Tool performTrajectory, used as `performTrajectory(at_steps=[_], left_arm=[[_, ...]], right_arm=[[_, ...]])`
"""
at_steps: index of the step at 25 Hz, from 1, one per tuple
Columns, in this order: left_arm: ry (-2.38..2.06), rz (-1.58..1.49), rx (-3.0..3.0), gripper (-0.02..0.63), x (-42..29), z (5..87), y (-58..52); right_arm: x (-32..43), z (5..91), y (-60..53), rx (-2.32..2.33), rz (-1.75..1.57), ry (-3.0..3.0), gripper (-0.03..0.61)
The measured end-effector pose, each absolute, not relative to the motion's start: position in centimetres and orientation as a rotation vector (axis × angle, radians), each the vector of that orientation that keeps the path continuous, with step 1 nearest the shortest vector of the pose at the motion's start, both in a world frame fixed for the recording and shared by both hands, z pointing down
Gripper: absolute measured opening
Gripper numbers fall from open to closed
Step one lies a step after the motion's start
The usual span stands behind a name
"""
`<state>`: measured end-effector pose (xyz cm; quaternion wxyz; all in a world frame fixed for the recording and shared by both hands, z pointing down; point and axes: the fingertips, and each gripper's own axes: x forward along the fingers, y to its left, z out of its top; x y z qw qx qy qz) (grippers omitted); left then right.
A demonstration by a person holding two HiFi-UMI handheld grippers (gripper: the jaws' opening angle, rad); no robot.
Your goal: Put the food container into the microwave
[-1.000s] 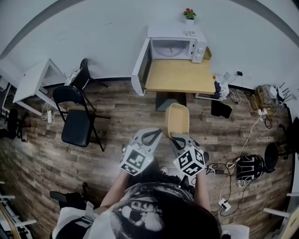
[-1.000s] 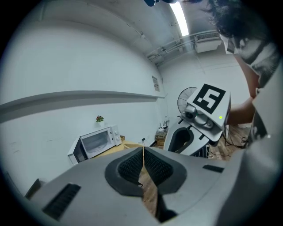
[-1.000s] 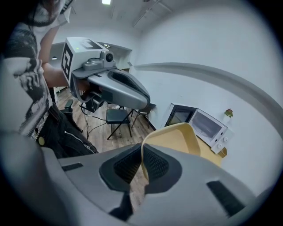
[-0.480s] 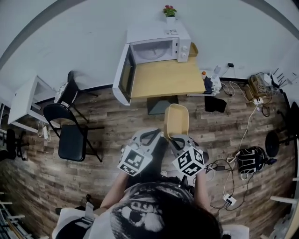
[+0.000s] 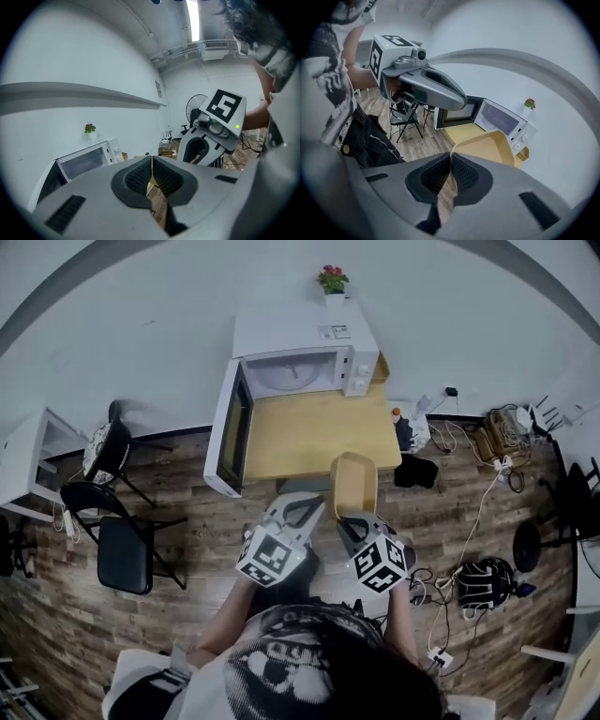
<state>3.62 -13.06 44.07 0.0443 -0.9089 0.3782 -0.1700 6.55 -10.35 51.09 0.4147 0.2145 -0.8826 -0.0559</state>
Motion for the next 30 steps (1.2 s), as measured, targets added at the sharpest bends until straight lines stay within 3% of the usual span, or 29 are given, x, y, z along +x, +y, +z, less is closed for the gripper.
performTrajectory(at_steps=[15,30], left_arm=[[1.299,-0.474,-2.88,0.008,-3.6,47.4,-26.2],[1.647,-0.461,-2.789,0.008,-9.2,48.9,-27.3]], right_arm=[[-0.2,54.6,-23.8,0.334,-0.135,-2.092,0.02],[-4.3,57.6,-31.1,0.097,-0.305,-2.009,0.02]])
